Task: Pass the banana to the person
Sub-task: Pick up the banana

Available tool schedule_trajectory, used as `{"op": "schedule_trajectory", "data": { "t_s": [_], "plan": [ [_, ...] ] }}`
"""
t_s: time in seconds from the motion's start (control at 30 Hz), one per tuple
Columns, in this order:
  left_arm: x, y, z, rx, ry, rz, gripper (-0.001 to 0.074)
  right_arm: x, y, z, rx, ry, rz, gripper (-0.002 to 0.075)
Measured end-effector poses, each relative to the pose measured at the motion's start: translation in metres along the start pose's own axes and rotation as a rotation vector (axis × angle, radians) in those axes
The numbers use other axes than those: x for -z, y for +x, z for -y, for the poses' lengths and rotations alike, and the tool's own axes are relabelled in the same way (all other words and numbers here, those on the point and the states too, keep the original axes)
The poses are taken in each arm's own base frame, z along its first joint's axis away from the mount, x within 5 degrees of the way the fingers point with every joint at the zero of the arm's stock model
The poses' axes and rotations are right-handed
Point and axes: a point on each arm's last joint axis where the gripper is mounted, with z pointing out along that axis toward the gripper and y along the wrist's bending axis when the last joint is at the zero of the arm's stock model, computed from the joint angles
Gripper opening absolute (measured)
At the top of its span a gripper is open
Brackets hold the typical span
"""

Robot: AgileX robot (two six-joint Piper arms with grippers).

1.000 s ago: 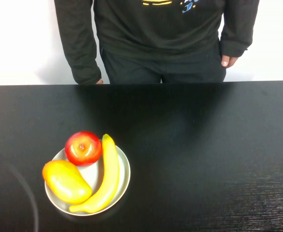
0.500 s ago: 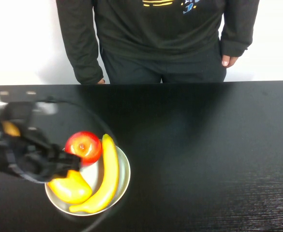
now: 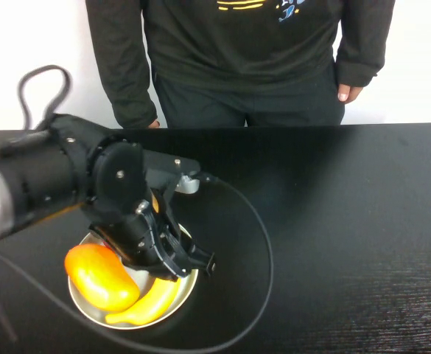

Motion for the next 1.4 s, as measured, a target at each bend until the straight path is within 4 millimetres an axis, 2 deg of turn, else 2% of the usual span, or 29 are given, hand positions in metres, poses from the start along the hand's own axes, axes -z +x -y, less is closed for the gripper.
{"op": "schedule_trajectory", "data": {
  "t_s": [0.23,0.33,0.77,1.07,1.4],
  "plan": [
    [-0.028,-0.007,-0.005,-0.012,-0.049,-0.064,0.0416,0.000,0.000,0.000,0.000,0.000,0.000,-0.0007],
    [-0.039,-0.008,-0.009,0.010,-0.096,-0.082,0.0470,0.000,0.000,0.000,0.000,0.000,0.000,-0.0007],
    [-0.075,-0.017,-0.015,-0.005,-0.138,-0.062,0.0491,0.000,0.000,0.000,0.000,0.000,0.000,-0.0007],
    [-0.087,-0.021,-0.016,-0.012,-0.141,-0.058,0.0491,0.000,0.000,0.000,0.000,0.000,0.000,-0.0007],
    [-0.102,-0.021,-0.035,0.035,-0.154,-0.083,0.0491,0.000,0.000,0.000,0.000,0.000,0.000,-0.0007]
  ]
}}
